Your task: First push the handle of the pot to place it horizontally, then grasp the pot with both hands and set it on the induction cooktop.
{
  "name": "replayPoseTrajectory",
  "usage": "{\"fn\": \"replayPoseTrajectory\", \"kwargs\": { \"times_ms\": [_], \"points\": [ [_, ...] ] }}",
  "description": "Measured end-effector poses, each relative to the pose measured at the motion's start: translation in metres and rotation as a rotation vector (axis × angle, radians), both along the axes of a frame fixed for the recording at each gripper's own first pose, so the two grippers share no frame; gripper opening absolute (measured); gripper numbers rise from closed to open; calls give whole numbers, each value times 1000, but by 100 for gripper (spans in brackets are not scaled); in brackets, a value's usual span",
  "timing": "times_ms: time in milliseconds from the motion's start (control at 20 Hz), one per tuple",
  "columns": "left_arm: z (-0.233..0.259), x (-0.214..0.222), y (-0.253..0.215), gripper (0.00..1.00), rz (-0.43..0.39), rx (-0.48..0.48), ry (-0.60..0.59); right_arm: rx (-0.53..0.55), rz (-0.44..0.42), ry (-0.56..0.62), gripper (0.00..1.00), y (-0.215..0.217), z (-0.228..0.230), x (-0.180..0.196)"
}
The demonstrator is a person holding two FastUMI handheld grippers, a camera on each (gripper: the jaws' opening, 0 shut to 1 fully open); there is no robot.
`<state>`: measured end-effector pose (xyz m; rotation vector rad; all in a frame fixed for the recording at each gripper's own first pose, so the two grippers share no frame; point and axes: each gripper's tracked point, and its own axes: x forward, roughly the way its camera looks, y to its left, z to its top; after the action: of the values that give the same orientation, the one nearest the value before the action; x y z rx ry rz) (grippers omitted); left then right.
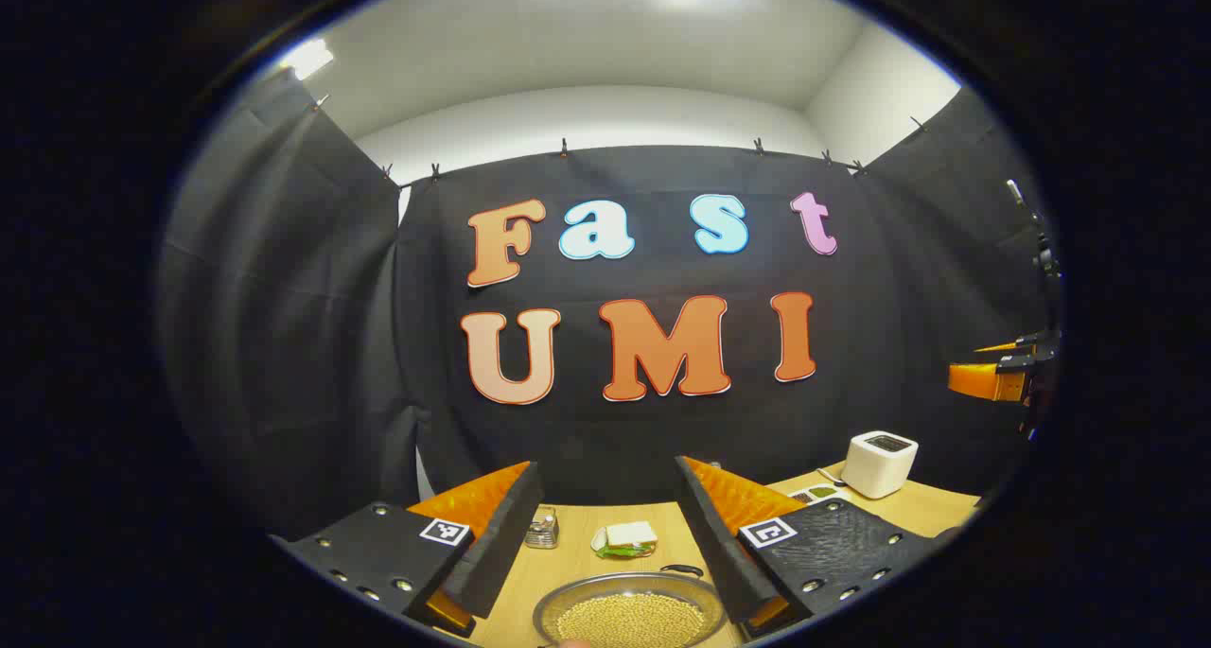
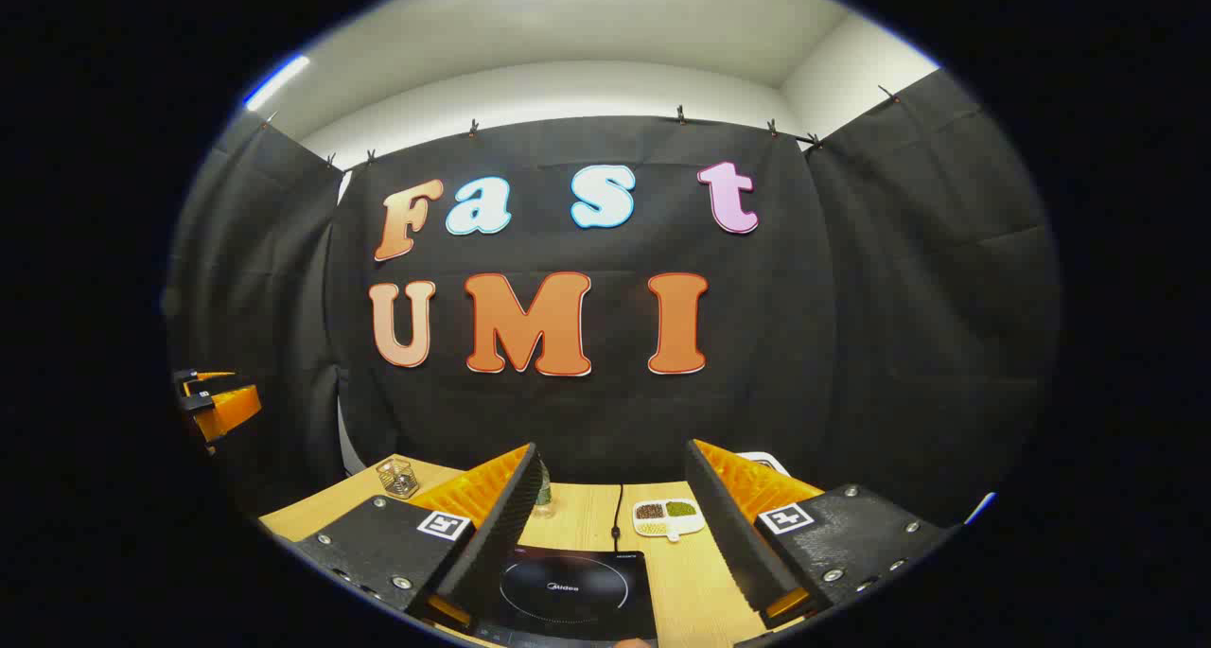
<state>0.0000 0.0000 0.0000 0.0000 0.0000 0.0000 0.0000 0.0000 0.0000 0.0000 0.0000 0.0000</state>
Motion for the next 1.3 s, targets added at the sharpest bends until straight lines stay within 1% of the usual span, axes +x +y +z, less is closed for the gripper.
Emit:
{"fn": "replayPoseTrajectory", "kwargs": {
  "times_ms": [50,100,150,200,350,400,450,600,800,850,900,1200,1300],
  "points": [
    [0,2,-2,88,-4,-9,5,4,-3,2,95,-3,0,0],
    [0,3,0,88,-2,-16,10,8,-6,4,95,-6,0,1],
    [2,6,1,88,-1,-18,11,13,-8,7,100,-9,0,2],
    [2,7,0,88,2,-20,12,19,-9,8,95,-11,-1,2],
    [4,9,-2,88,3,-21,14,22,-15,7,95,-17,2,4],
    [6,8,-3,88,1,-20,14,24,-17,6,100,-20,3,3],
    [8,8,-5,88,-3,-17,11,28,-17,6,95,-20,4,4],
    [13,5,-10,88,-12,-15,1,38,-15,5,95,-22,4,2],
    [6,4,-17,88,-39,-34,24,35,-15,10,95,-23,3,2],
    [7,4,-17,88,-46,-34,23,34,-13,11,100,-23,2,2],
    [7,4,-18,88,-52,-34,18,34,-13,13,95,-24,2,1],
    [3,8,-13,88,-45,-22,19,37,-19,16,95,-28,2,2],
    [2,7,-16,90,-50,-19,19,38,-22,18,95,-30,2,2]
  ]
}}
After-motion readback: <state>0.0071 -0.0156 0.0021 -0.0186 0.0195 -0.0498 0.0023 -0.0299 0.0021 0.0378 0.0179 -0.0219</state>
